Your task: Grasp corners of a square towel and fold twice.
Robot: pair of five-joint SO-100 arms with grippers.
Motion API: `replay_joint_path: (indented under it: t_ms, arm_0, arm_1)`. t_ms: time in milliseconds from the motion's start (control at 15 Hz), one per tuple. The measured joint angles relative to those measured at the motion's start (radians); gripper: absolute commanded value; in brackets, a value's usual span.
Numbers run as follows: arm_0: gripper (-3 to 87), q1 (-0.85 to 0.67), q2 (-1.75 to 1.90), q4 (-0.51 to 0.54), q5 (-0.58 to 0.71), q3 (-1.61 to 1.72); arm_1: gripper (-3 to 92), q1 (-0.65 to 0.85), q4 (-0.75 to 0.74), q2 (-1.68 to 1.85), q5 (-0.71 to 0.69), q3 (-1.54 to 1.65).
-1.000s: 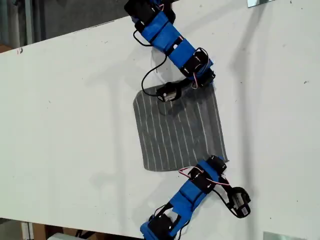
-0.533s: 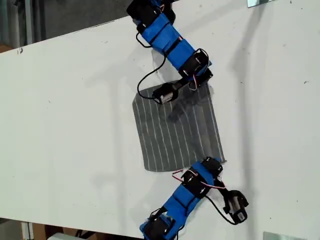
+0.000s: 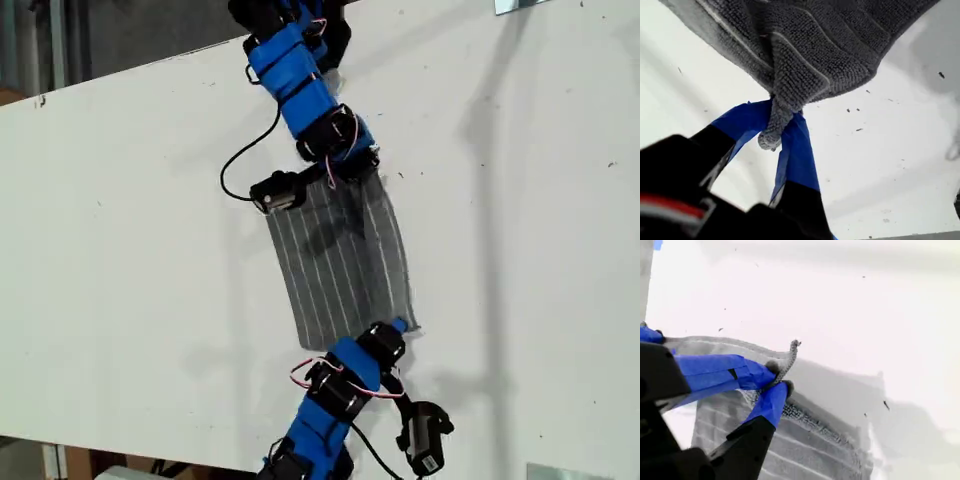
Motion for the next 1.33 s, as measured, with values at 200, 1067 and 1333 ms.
replay_joint_path:
  t_ms: [200, 1067, 1333]
  arm_0:
    - [0.1, -0.094, 0.017, 0.048, 0.025, 0.044]
    - [0.1, -0.541, 0.827, -0.301, -0.032, 1.204]
    - [0.1, -0.581, 0.859, -0.4, -0.023, 1.347]
  arm_1:
    - [-0.1, 0.164, -0.04, 0.08, -0.149, 0.025]
    - [-0.1, 0.775, -0.207, -0.041, -0.63, 0.126]
    - [-0.1, 0.755, -0.21, -0.164, -0.637, 0.101]
